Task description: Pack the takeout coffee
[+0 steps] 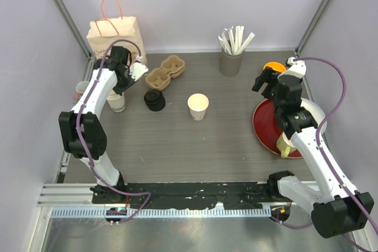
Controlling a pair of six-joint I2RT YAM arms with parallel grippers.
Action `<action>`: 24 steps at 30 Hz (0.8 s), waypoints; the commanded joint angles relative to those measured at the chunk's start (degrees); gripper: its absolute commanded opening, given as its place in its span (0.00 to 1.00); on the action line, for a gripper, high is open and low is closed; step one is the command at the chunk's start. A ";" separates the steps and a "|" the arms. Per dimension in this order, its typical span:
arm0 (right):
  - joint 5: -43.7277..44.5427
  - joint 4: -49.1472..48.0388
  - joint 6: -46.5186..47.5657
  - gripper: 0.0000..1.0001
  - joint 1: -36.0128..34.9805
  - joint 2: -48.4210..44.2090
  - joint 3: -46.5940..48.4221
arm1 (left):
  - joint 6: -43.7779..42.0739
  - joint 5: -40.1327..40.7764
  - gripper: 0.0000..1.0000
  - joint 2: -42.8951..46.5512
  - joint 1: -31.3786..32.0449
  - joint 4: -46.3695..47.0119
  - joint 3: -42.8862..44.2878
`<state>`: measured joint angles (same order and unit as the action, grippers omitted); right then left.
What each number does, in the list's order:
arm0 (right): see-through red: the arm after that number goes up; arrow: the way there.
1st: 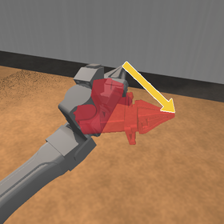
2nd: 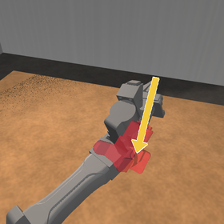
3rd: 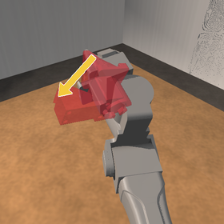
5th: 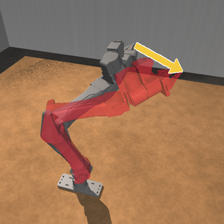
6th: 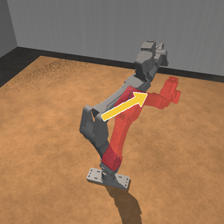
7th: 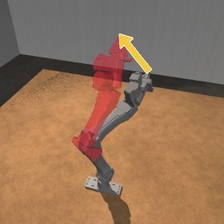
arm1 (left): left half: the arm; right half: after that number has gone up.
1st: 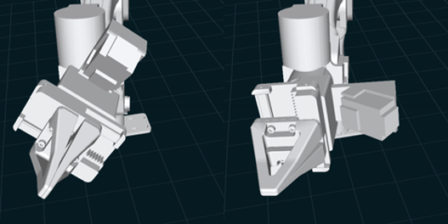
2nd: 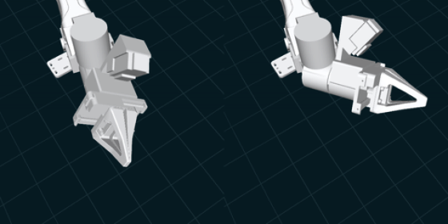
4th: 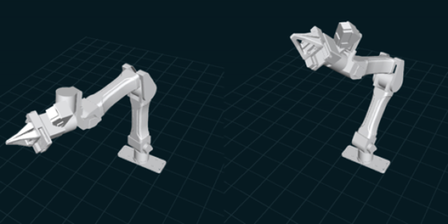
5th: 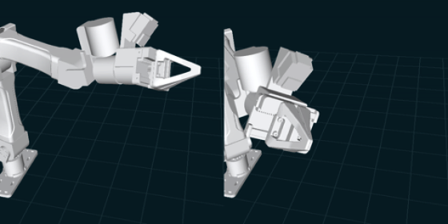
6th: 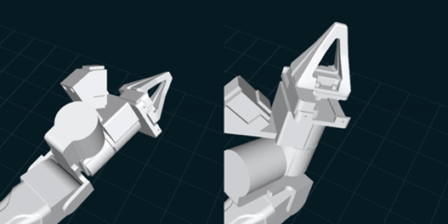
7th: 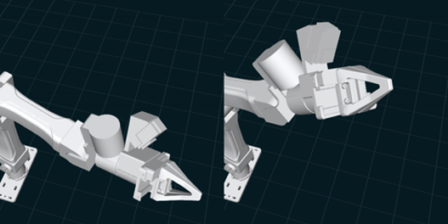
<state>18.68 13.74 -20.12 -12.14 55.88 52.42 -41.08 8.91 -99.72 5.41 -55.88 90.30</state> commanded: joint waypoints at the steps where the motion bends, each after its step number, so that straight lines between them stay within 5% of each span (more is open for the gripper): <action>1: -0.39 -2.75 -0.45 0.89 0.10 -0.15 0.58 | -2.77 1.73 0.00 4.89 0.04 6.84 0.76; 9: -0.66 -2.75 -0.10 0.89 0.19 -0.24 0.66 | 3.99 -2.23 0.00 3.73 -1.10 4.09 6.82; 19: -0.83 -3.19 -0.53 0.89 0.10 -0.24 0.05 | 3.38 -0.66 0.00 9.19 3.29 8.40 -11.10; 24: -1.28 -3.10 -0.27 0.89 0.19 -0.07 0.40 | 4.43 0.41 0.00 8.32 1.97 6.13 -0.32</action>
<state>17.85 13.26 -20.14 -12.14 55.92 52.25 -37.82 8.38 -92.92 8.69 -50.52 81.54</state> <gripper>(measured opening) 0.890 0.013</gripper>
